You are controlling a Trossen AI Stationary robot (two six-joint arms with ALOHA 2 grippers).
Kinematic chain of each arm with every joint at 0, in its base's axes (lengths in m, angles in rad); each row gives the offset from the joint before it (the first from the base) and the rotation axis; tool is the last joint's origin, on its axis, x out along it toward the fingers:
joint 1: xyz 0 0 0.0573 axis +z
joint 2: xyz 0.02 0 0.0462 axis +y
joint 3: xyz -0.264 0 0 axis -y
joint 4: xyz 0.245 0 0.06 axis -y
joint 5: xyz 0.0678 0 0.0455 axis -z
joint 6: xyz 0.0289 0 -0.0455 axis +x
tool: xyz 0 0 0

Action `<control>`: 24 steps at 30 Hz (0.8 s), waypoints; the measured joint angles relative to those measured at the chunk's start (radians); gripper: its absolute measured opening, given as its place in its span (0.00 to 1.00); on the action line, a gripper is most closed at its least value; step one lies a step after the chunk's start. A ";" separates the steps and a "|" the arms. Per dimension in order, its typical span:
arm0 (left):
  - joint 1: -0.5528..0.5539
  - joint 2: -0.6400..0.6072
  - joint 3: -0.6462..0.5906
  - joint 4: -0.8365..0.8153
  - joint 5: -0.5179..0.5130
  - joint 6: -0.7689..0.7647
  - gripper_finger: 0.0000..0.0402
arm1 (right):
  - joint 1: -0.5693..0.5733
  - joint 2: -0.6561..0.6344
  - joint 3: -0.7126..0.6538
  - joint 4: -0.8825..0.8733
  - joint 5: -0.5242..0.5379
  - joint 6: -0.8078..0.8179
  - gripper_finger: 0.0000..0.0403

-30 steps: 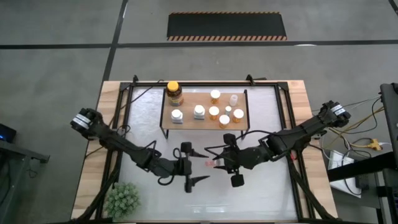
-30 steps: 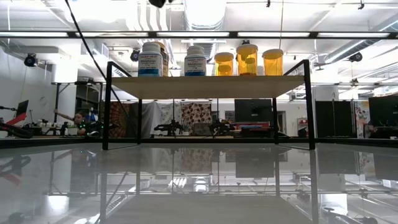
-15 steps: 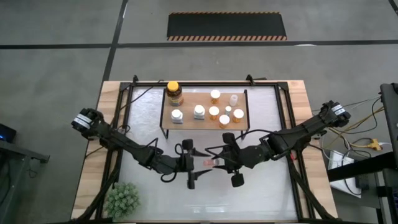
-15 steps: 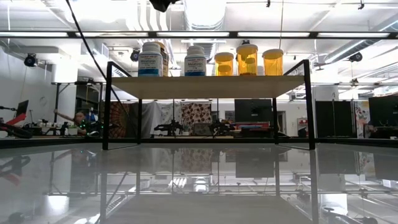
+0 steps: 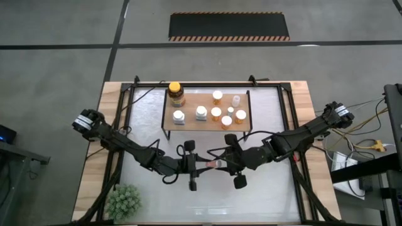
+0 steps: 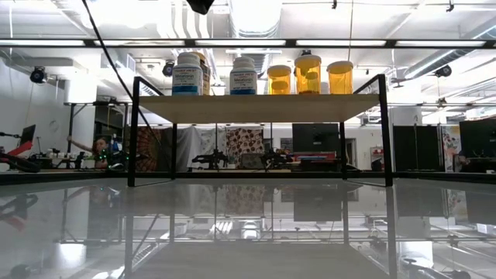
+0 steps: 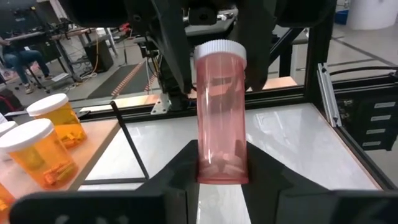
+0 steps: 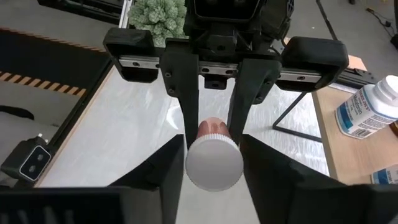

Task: Pick and place medicine bottles onto shelf by color
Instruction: Put the pink pill bottle on the shelf

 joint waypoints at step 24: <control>-0.001 -0.003 -0.003 0.080 -0.031 0.056 0.20 | 0.000 -0.007 0.099 -0.113 0.010 -0.026 0.45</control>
